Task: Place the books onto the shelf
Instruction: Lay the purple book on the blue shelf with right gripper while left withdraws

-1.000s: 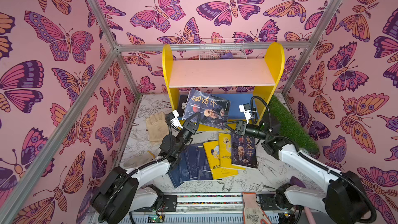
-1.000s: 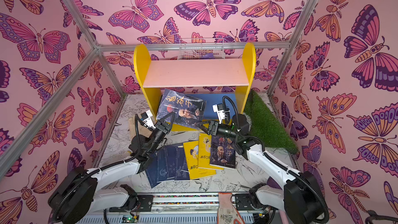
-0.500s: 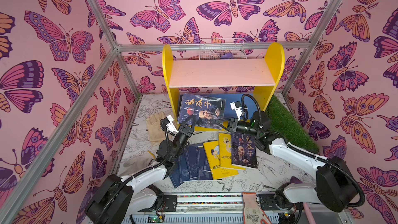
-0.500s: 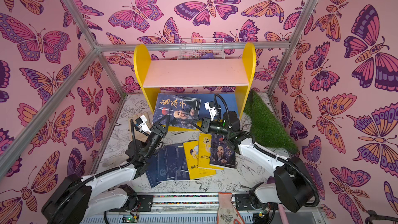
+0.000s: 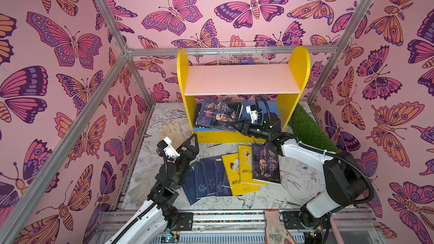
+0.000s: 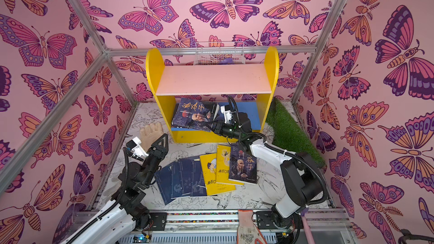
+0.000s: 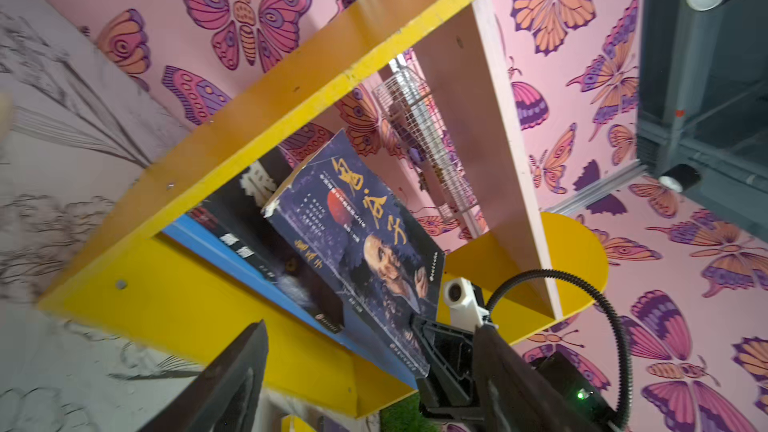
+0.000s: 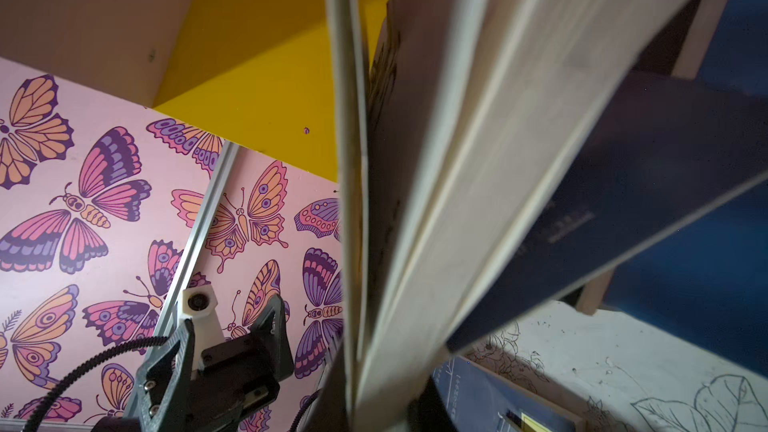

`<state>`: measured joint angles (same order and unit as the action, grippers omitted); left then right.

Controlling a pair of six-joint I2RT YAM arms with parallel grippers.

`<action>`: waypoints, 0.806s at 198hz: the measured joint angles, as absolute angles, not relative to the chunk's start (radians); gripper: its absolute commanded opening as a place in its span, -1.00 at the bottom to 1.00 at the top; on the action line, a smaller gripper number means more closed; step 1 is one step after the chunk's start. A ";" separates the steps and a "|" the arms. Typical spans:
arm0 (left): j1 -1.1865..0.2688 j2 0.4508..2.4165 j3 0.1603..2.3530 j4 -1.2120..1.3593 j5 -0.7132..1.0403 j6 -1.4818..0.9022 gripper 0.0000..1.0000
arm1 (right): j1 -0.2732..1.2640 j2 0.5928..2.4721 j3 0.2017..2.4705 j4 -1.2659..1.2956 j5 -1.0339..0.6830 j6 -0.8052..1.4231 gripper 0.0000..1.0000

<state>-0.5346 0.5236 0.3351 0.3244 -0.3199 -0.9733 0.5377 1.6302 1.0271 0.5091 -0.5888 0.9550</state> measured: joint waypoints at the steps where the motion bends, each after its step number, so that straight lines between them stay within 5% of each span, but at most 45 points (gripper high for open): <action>1: -0.535 0.522 0.337 0.318 -0.322 -0.973 0.59 | 0.538 1.637 1.034 0.507 -0.588 0.953 -1.00; 52: -0.527 0.482 0.398 -0.068 -0.435 -1.034 0.56 | 0.538 1.767 1.240 0.338 -0.615 0.849 -1.00; 138: -0.524 0.546 0.398 -0.163 -0.441 -1.085 0.55 | 0.504 1.887 1.410 0.157 -0.698 0.781 -1.00; 149: -0.524 0.546 0.398 -0.163 -0.441 -1.087 0.55 | 0.504 1.889 1.417 0.147 -0.699 0.776 -0.90; 160: -0.524 0.547 0.398 -0.163 -0.439 -1.091 0.55 | 0.504 1.891 1.427 0.128 -0.698 0.765 -0.59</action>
<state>-0.5236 0.5468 0.3977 -0.1631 -0.4389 -1.0908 0.5037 1.8912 1.4269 0.1280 -0.6979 0.7647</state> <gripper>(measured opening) 0.774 0.166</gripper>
